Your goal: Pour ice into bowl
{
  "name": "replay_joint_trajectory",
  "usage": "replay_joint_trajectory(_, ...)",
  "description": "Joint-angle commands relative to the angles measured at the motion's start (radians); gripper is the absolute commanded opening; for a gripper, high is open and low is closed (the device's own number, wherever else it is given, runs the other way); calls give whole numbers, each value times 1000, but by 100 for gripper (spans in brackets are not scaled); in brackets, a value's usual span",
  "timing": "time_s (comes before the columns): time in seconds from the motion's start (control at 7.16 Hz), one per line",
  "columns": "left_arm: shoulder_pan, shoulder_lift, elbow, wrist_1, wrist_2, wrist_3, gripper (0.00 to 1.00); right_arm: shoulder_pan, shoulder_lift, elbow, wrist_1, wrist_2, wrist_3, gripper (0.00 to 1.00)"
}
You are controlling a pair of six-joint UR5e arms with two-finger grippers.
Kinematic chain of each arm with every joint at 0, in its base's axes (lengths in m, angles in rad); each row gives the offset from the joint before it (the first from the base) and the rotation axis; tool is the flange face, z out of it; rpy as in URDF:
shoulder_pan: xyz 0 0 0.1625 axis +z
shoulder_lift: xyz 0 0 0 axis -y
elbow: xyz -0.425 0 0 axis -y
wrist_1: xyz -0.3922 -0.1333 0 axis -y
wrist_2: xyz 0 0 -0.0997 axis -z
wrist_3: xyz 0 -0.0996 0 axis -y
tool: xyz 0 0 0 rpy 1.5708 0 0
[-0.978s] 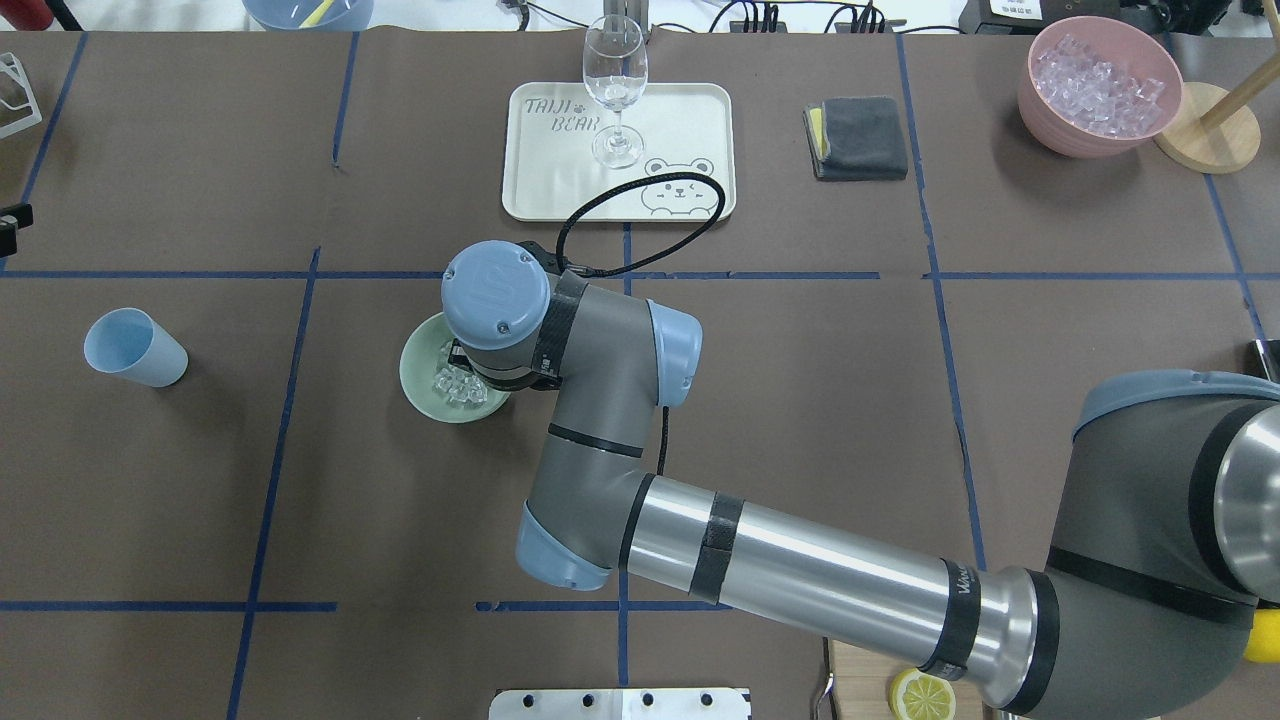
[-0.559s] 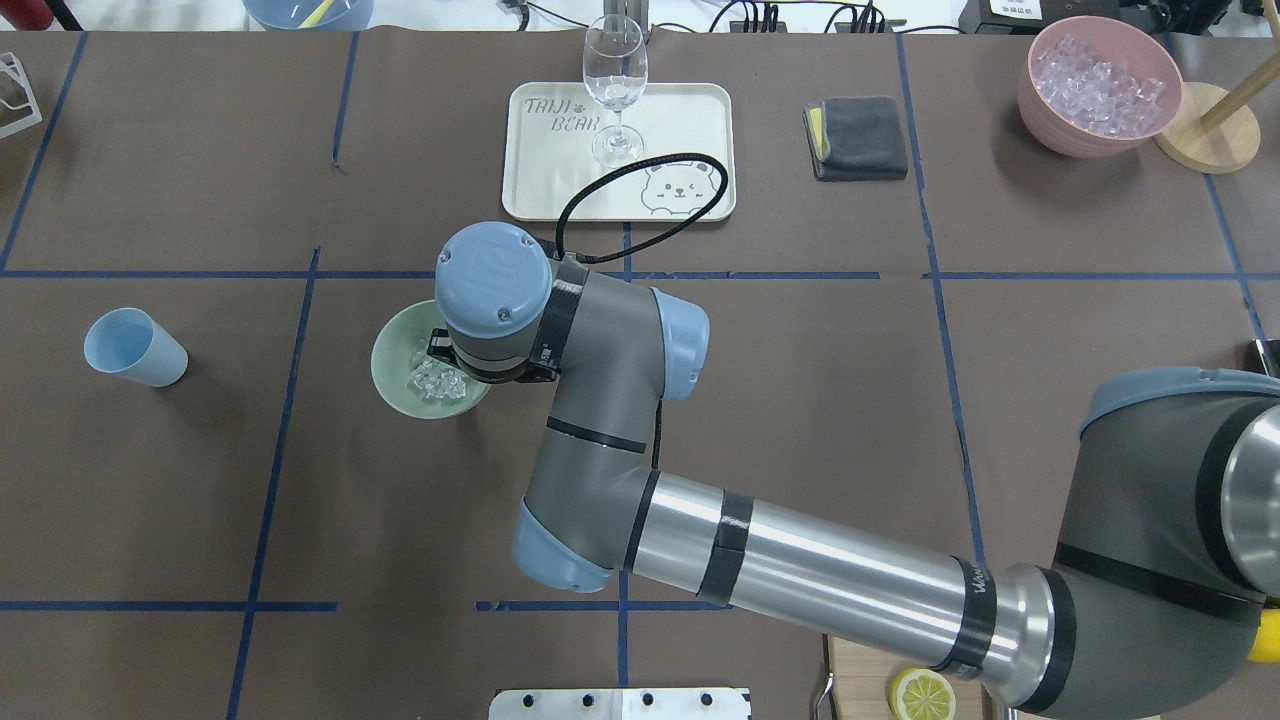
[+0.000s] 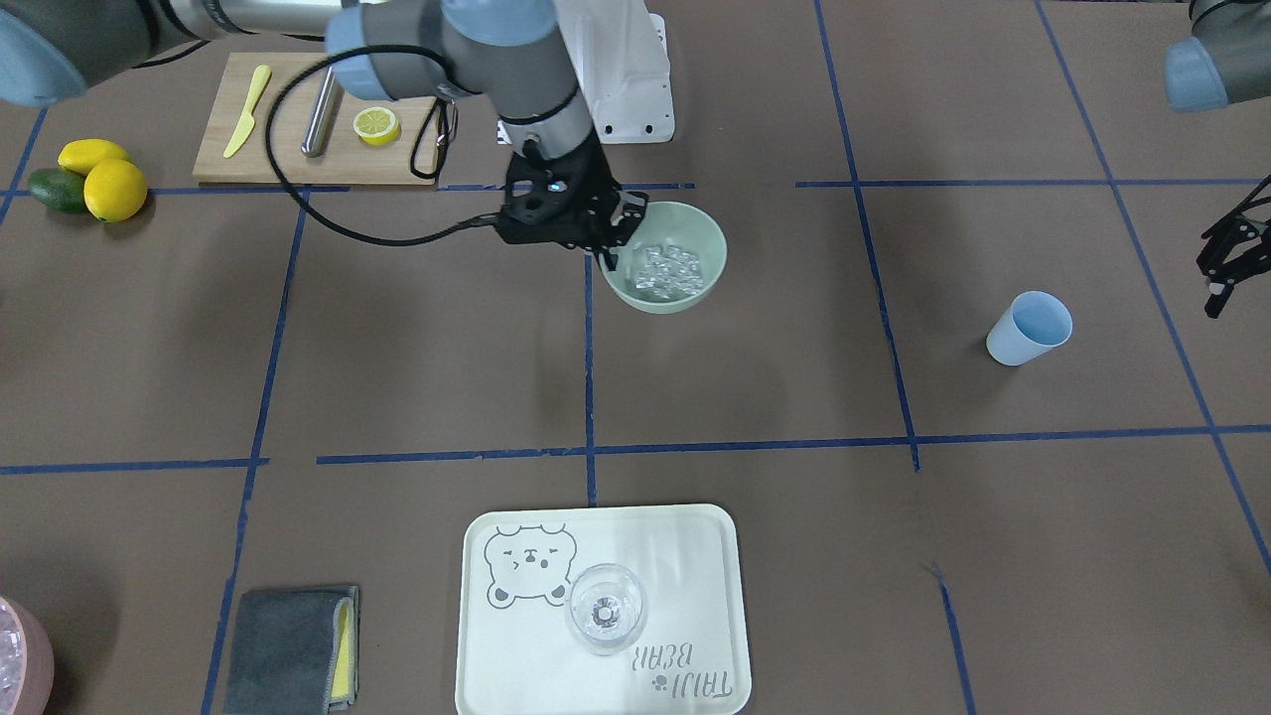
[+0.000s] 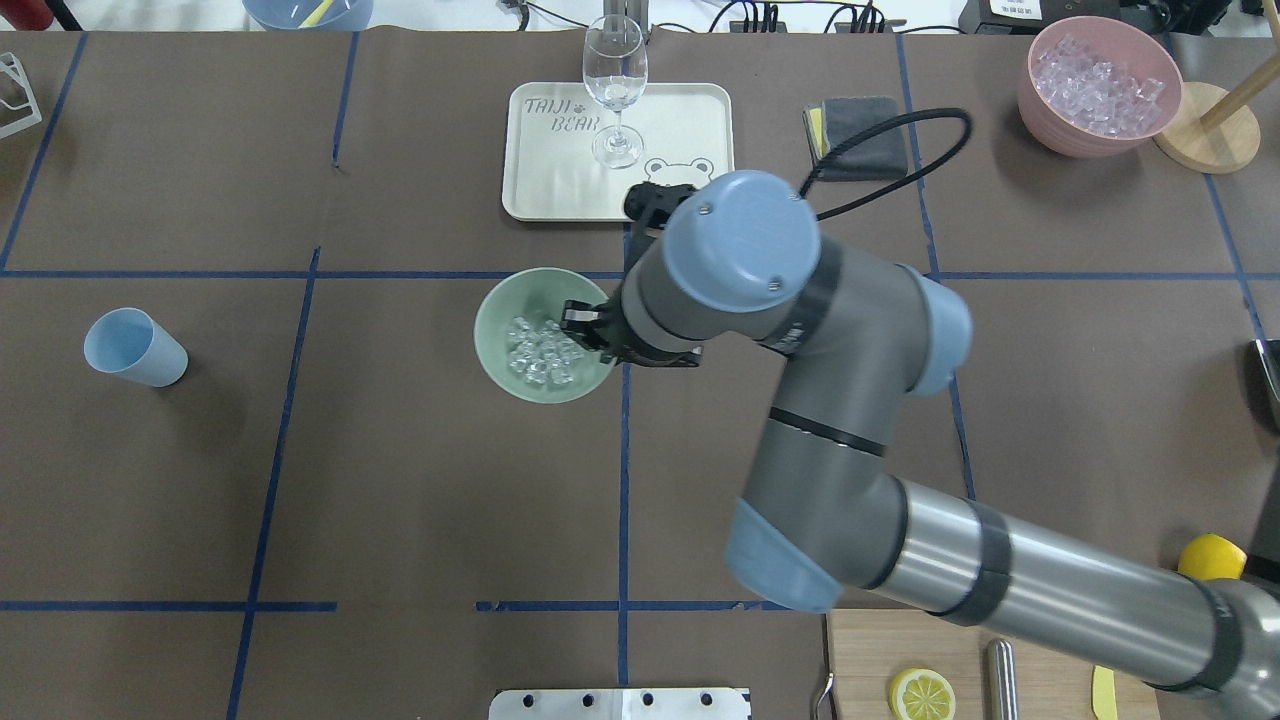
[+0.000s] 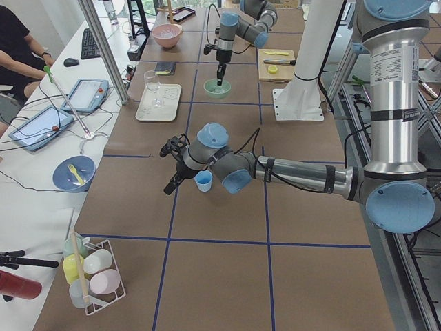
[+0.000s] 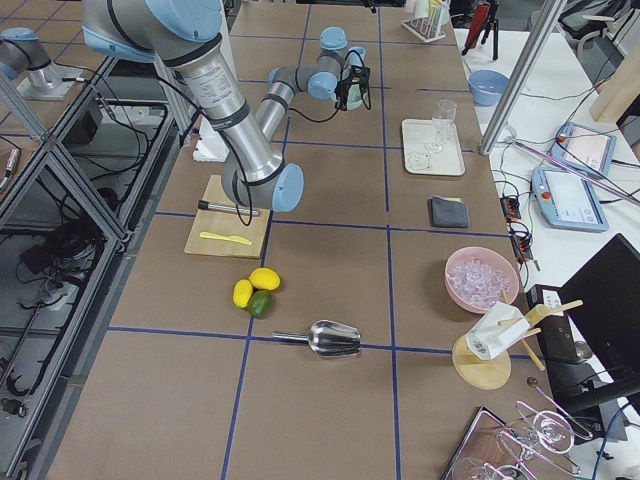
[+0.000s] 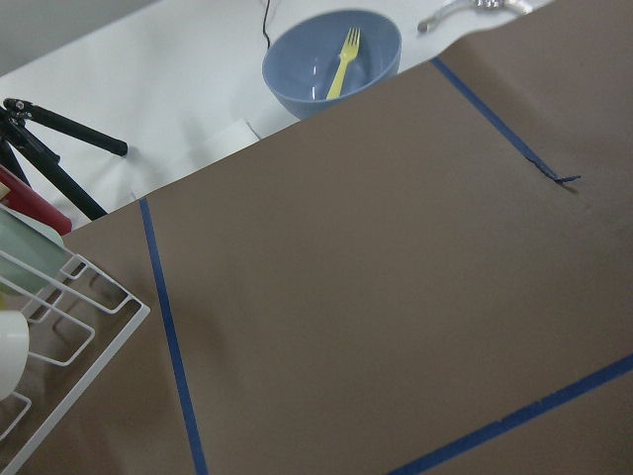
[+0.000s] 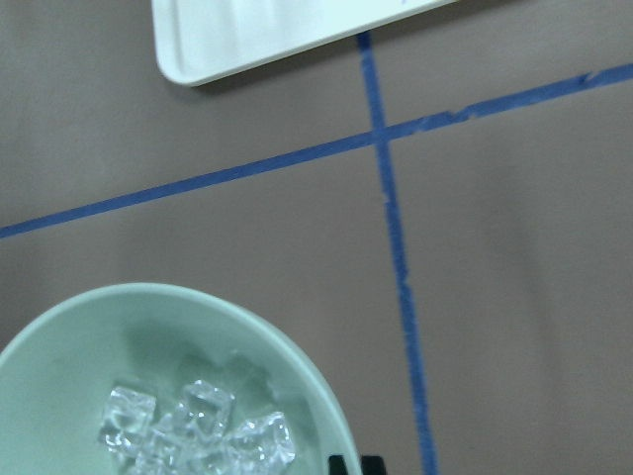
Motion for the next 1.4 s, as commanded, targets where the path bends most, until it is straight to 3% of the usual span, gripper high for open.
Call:
replay_joint_trajectory(0.0,-74,-49,-7,234,-43,171,100,64,-229,193,-39,3,-101,0)
replay_joint_trajectory(0.28,-155,-72,-5,398,-43,323,100,131,-420,223,45,2,-246,0)
replay_joint_trajectory(0.42,-201,-137,2,557,-58,356,100,185,-555,220,187,14,-323,0)
replay_joint_trajectory(0.56,-225,-150,7,621,-146,356,100,236,-657,179,314,72,-374,0)
replay_joint_trajectory(0.7,-226,-149,37,626,-193,356,100,298,-729,110,451,141,-428,0)
replay_joint_trajectory(0.98,-226,-146,44,620,-193,356,100,363,-841,-23,672,219,-472,0)
replay_joint_trajectory(1.26,-226,-145,45,614,-195,355,100,502,-855,-154,711,369,-572,0)
